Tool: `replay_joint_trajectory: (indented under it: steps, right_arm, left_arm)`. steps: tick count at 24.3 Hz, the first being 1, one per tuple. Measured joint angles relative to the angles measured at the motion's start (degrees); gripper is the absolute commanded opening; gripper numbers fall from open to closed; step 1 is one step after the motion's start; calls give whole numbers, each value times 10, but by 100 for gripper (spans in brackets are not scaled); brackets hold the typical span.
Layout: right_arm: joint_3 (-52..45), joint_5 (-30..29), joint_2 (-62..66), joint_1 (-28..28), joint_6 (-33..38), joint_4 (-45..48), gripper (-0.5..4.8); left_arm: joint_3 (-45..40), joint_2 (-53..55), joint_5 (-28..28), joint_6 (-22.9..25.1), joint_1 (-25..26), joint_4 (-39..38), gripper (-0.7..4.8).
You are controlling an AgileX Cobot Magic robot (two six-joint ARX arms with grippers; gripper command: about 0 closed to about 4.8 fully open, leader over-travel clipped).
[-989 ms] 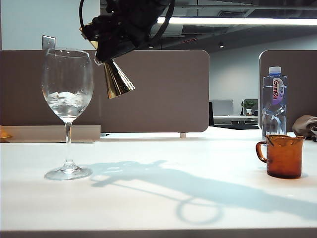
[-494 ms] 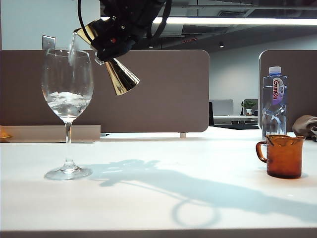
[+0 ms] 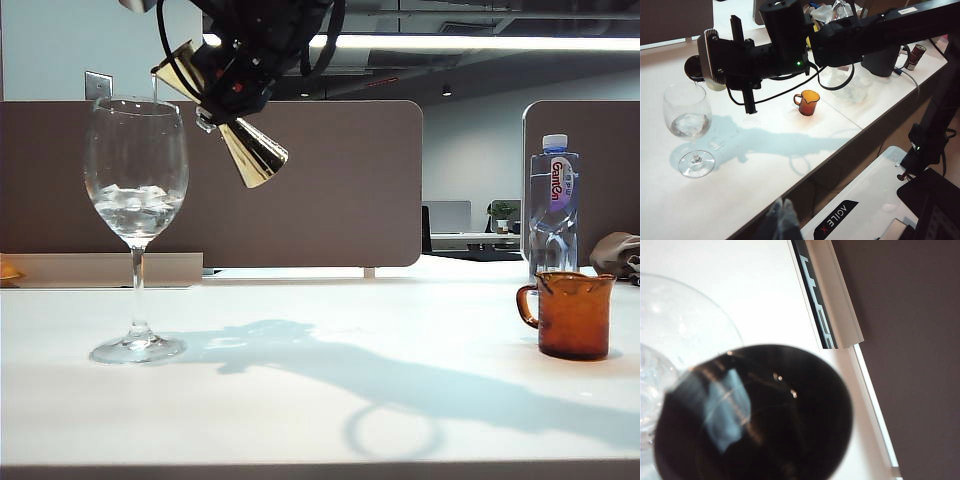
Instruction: Pick up the small amber measuring cup and pour the water in it into the jigger, then pick up the jigger and pour the water in it into the wine glass.
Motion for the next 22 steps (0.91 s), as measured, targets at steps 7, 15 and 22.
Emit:
replay_joint_trajectory:
  steps: [7,15,22]
  right_arm:
    - [2,26,18,0,-50,3,-5]
    - [50,58,43,0,-116,-9,-4]
    - [51,79,44,0,-188,-9,-4]
  left_arm:
    - [0,0,0,0,0,0,-2]
    - [0,0,0,0,0,0,-2]
    - [0,0,0,0,0,0,-2]
